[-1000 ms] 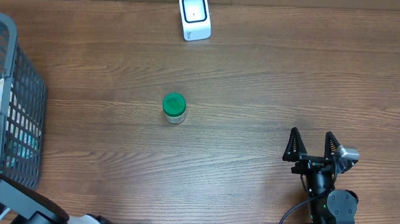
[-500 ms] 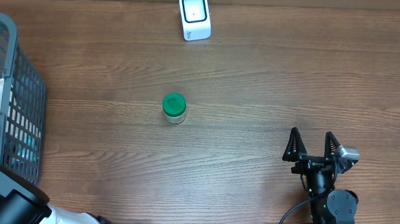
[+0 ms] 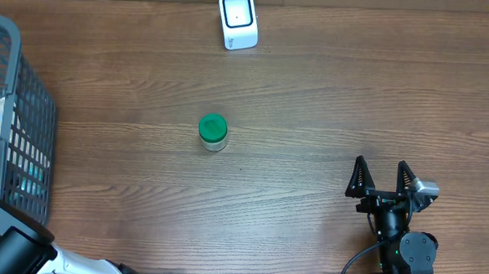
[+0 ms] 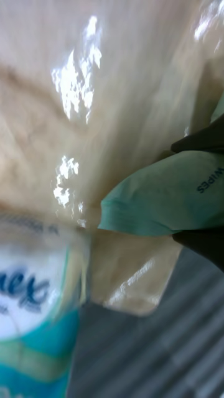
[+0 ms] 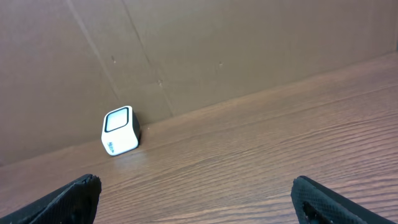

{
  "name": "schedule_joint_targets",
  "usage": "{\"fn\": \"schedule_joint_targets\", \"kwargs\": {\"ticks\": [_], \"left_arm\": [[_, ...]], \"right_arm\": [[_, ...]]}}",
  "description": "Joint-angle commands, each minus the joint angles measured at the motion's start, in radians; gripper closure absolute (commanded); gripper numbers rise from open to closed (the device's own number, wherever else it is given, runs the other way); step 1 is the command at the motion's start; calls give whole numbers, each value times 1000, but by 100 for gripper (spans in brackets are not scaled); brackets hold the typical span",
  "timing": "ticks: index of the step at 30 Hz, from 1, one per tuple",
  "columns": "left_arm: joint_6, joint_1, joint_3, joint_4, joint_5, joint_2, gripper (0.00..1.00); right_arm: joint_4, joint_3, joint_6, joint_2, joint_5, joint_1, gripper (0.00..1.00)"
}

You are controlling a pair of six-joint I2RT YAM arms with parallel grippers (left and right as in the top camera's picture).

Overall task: Scan the item barcode
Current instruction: 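Reach into the basket and grasp the light-green wipes pack with left gripper, then carry the wipes pack to the scanner with the left gripper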

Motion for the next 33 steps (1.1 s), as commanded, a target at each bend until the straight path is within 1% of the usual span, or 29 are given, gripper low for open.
{"fn": "schedule_joint_targets", "kwargs": {"ticks": [1, 11, 16, 19, 21, 25, 28, 31, 33], "left_arm": [[-27, 3, 129, -58, 154, 8, 96], [-33, 3, 350, -208, 431, 8, 96], [-58, 3, 501, -273, 684, 7, 96], [-58, -2, 615, -303, 881, -2, 96], [-58, -14, 678, -315, 946, -17, 96], [-59, -62, 780, -340, 941, -80, 96], [-59, -114, 806, -340, 908, -148, 96], [-57, -247, 806, -395, 804, -230, 96], [-48, -407, 806, -472, 720, -254, 96]], "right_arm": [[5, -10, -4, -3, 10, -1, 0], [5, -10, -4, -3, 10, -1, 0], [5, -10, -4, -3, 10, -1, 0], [5, -10, -4, -3, 10, -1, 0], [5, -10, -4, -3, 10, -1, 0], [5, -10, -4, -3, 10, -1, 0], [5, -10, -4, -3, 10, -1, 0], [5, -10, -4, -3, 10, -1, 0], [5, -10, -4, -3, 10, -1, 0]]}}
